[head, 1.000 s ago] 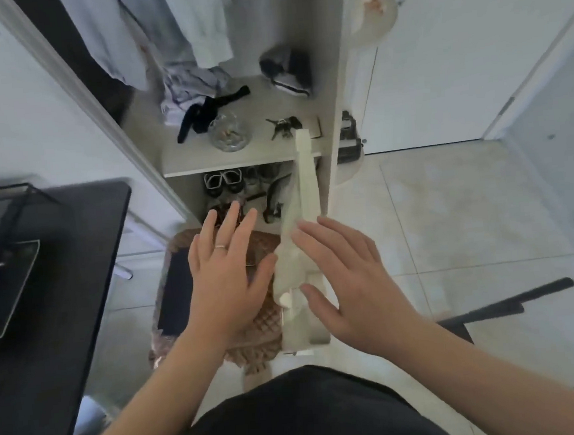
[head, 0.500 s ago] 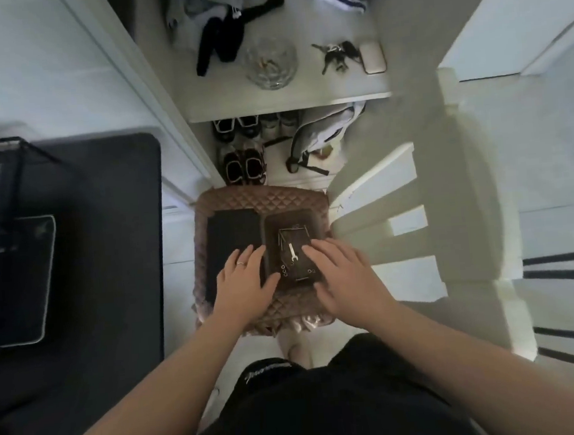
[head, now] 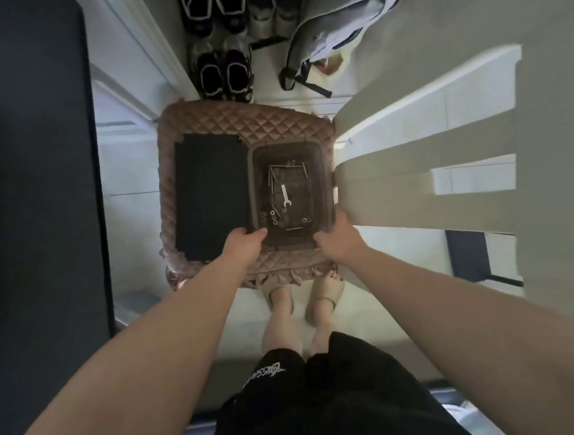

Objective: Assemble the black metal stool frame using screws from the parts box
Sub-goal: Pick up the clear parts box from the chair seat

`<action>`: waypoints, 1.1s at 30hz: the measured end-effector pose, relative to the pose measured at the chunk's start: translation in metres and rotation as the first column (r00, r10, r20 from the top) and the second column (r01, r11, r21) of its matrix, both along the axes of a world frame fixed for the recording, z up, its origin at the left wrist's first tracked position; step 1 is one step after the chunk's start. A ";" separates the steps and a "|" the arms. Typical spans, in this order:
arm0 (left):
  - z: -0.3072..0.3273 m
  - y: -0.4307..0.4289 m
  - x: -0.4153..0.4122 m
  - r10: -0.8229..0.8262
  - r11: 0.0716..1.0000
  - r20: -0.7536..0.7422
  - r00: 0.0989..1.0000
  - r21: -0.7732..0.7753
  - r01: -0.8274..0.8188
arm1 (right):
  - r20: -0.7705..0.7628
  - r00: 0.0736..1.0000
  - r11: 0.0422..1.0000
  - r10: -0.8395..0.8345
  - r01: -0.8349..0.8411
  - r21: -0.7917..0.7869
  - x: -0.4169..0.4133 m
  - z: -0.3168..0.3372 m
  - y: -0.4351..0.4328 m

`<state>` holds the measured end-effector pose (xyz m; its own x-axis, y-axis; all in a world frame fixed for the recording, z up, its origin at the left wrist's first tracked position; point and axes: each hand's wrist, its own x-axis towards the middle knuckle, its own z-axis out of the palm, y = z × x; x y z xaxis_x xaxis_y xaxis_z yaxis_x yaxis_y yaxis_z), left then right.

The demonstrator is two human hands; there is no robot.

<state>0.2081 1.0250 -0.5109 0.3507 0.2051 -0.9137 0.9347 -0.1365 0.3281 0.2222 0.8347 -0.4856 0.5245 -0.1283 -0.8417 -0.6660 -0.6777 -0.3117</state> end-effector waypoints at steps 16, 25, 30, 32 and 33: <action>0.065 0.006 -0.019 0.169 0.985 0.064 0.984 -0.027 -0.168 | 0.020 0.952 0.936 -0.306 0.297 0.188 -0.022 0.050 -0.003; 0.164 0.022 -0.029 0.162 0.985 0.413 0.896 -0.011 -0.173 | 0.262 0.897 0.896 -0.355 0.247 0.368 -0.026 0.164 -0.003; 0.243 0.014 -0.007 0.205 0.979 0.639 0.741 -0.126 -0.162 | 0.435 0.769 0.847 -0.468 0.250 0.468 -0.012 0.238 -0.010; 0.273 0.008 0.004 0.188 0.982 0.707 0.682 -0.144 -0.122 | 0.493 0.696 0.818 -0.523 0.248 0.519 -0.010 0.266 -0.016; 0.288 0.005 0.009 0.171 0.985 0.734 0.657 -0.142 -0.097 | 0.517 0.661 0.807 -0.544 0.242 0.539 -0.011 0.279 -0.020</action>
<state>0.2171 1.0303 -0.2232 0.8938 0.2414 -0.3779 0.3818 0.0324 0.9237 0.2117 0.8150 -0.2067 0.9132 -0.1943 -0.3581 -0.3834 -0.1125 -0.9167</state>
